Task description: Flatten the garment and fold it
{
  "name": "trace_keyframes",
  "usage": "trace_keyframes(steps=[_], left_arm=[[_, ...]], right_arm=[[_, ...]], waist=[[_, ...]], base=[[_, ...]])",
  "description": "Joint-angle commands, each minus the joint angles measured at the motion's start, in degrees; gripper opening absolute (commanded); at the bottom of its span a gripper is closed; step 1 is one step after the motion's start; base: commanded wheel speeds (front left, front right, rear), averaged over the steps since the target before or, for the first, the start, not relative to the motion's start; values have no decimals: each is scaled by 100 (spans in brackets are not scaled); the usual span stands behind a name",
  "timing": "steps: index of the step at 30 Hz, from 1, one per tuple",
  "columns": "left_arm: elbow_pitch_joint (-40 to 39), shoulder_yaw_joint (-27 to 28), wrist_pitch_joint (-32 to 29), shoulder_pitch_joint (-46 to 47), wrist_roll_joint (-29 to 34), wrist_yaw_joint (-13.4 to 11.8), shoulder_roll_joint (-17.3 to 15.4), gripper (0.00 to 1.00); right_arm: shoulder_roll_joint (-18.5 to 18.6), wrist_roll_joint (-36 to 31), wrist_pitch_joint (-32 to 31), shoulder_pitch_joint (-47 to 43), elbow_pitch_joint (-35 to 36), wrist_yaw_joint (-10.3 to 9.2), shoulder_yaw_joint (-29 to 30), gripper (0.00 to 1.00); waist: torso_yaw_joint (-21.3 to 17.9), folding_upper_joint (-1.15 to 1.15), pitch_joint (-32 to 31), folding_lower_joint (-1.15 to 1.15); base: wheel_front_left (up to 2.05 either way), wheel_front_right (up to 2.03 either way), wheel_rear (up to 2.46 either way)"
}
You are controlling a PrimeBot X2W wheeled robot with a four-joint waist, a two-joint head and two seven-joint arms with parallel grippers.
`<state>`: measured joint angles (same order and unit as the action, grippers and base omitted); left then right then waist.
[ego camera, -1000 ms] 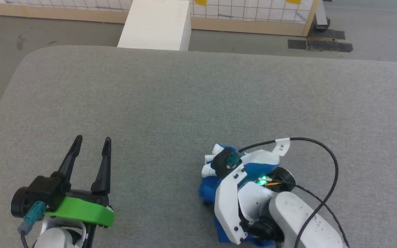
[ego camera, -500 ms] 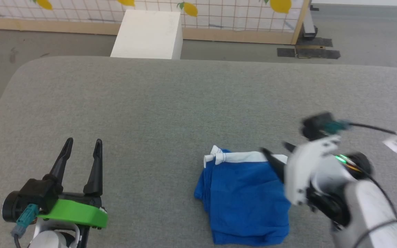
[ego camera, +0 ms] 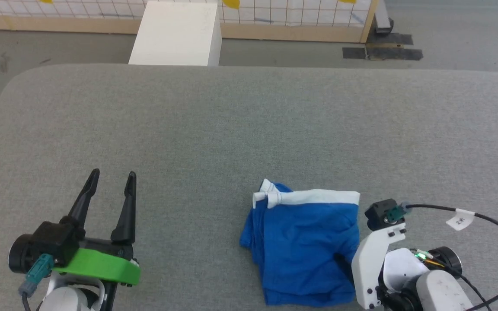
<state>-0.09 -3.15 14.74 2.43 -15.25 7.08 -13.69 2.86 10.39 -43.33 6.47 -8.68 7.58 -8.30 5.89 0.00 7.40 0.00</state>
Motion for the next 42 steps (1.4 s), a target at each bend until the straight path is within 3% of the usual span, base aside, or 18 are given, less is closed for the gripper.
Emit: trace_keyframes(steps=[1, 4, 5, 6, 7, 11, 15, 20, 26, 30, 34, 42], left_arm=[[-6, -15, 26, 89, -16, 41, -52, 100], [-3, -7, 26, 113, -43, 41, -84, 100], [-1, 10, 26, 107, -46, 41, -96, 100], [-2, 25, 26, 102, -49, 41, -105, 100], [-3, 43, 26, 94, -52, 41, -114, 100], [-37, 192, 26, 2, -59, 41, -129, 100], [-154, 411, 26, -158, -66, 41, -163, 100], [-477, 719, 26, -306, -58, 41, -149, 100], [-851, 937, 26, -383, -62, 41, -271, 100], [-1033, 975, 26, -418, -104, 41, -481, 100], [-1217, 1013, 26, -444, -187, 41, -764, 100], [-1484, 1252, 26, -427, -365, 41, -1294, 100]], right_arm=[[2, -112, 118, 178, -164, -9, -14, 100], [2, -239, 327, 369, -549, -9, -6, 100], [2, -284, 383, 436, -687, -9, -14, 41], [2, -327, 441, 495, -781, -9, -25, 33], [2, -355, 520, 559, -882, -9, -25, 0], [2, -375, 629, 744, -1057, -9, -105, 0], [43, -574, 455, 917, -946, -9, -335, 0], [744, -596, 25, 1228, -576, -9, -843, 0], [1735, -280, -375, 1652, -93, -9, -1049, 0], [2077, -293, -526, 1784, 111, -9, -788, 0], [2169, -477, -488, 1889, 129, -9, -150, 0], [1470, -1507, -420, 1963, 264, -9, 1355, 0]], waist=[[68, 0, 81, 0], [102, 0, 130, 0], [101, 0, 146, 0], [94, 0, 157, 0], [80, 0, 166, 0], [-163, 0, 182, 0], [-738, 0, 223, 0], [-1598, 0, 422, 0], [-2282, 0, 829, 0], [-2520, 0, 1174, 0], [-2585, 0, 1602, 0], [-2442, 0, 2226, 0]], base=[[0, 0, 0], [0, 0, 0], [0, 0, 0], [0, 0, 0], [0, 0, 0], [0, 0, 0], [0, 0, 0], [0, 0, 0], [0, 0, 0], [0, 0, 0], [0, 0, 0], [0, 0, 0]])
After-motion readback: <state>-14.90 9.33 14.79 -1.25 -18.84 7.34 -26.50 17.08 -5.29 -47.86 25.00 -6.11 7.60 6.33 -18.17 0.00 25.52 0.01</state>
